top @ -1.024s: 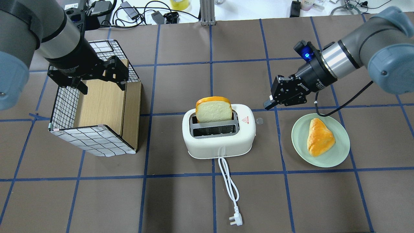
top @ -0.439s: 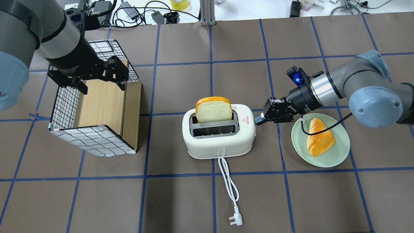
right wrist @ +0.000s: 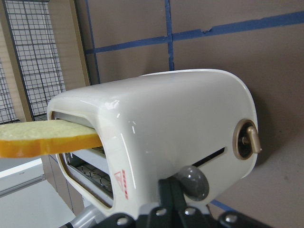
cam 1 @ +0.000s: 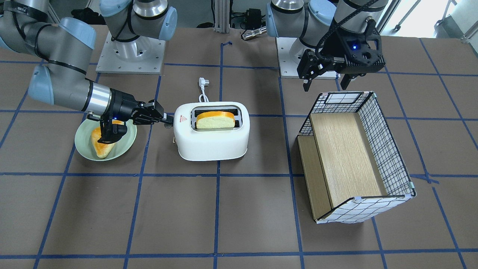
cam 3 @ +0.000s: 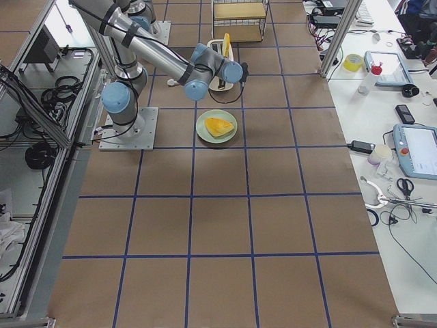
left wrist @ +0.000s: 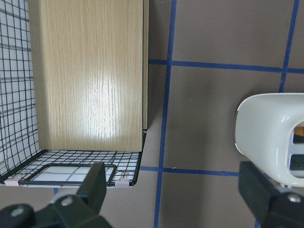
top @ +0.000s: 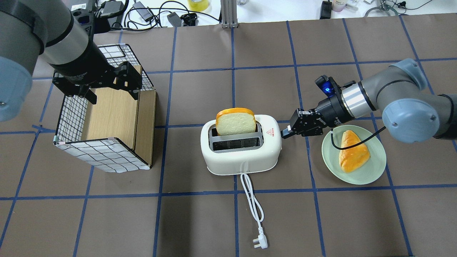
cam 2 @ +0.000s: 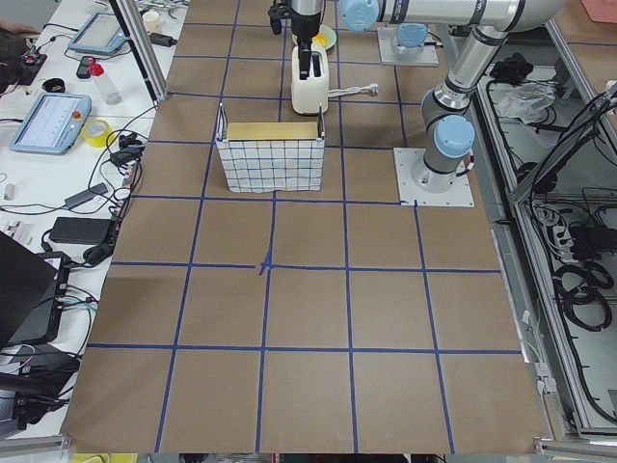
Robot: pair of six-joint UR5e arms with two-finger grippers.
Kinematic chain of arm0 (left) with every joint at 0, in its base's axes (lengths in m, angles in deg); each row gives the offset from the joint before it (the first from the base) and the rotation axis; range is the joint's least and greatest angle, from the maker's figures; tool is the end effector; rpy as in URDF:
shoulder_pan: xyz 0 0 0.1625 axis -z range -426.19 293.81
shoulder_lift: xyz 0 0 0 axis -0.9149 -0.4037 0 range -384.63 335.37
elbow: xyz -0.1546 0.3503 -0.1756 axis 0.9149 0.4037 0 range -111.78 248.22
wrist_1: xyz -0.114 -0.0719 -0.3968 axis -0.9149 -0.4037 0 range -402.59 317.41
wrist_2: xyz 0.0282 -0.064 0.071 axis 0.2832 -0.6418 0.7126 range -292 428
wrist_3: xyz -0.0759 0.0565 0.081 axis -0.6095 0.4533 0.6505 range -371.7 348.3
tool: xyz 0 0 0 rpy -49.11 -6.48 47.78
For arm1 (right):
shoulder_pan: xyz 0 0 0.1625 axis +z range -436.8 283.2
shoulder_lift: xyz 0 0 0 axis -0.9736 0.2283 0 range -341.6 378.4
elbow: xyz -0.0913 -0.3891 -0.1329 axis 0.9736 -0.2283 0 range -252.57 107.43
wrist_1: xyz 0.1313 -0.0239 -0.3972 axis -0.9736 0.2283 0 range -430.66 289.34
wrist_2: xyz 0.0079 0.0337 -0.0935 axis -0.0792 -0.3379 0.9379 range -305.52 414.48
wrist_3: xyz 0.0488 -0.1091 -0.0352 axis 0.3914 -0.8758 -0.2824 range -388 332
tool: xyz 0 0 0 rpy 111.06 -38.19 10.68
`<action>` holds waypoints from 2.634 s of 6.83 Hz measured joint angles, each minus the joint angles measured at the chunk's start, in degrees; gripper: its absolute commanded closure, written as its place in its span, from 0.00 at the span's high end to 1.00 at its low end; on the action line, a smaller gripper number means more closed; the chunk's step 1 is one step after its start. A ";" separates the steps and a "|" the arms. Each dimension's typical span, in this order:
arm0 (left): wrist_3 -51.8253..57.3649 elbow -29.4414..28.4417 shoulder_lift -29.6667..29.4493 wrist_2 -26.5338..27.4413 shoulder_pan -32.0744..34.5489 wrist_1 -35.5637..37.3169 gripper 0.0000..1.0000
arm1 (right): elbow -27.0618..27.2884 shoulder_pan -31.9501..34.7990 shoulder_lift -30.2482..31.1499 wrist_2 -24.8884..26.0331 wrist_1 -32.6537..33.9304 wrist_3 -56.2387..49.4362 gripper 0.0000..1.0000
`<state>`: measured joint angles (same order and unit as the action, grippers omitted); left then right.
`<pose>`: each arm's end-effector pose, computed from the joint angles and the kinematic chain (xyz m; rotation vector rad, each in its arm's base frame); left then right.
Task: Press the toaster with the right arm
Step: 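Push the toaster lever down with the right gripper, then lift the right gripper up and away from the toaster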
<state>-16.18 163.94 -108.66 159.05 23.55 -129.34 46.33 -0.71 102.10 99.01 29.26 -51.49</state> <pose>-0.1290 -0.4611 0.4650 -0.1301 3.1213 -0.0966 0.1137 -0.4646 0.2305 0.0227 2.2635 0.1761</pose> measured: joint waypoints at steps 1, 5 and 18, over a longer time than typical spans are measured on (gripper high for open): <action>0.00 0.00 0.00 0.00 0.00 0.00 1.00 | 0.08 -0.03 -0.37 0.09 0.41 -0.06 0.00; 0.00 0.00 0.00 0.00 0.00 0.00 1.00 | 0.30 -0.06 -3.07 1.08 2.24 -0.19 0.00; 0.00 0.00 0.00 0.00 0.00 0.00 1.00 | -8.95 0.78 3.05 13.78 -2.20 15.00 0.00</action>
<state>-16.18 163.94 -108.65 159.06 23.55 -129.34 37.38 0.07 105.15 112.80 27.06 -36.49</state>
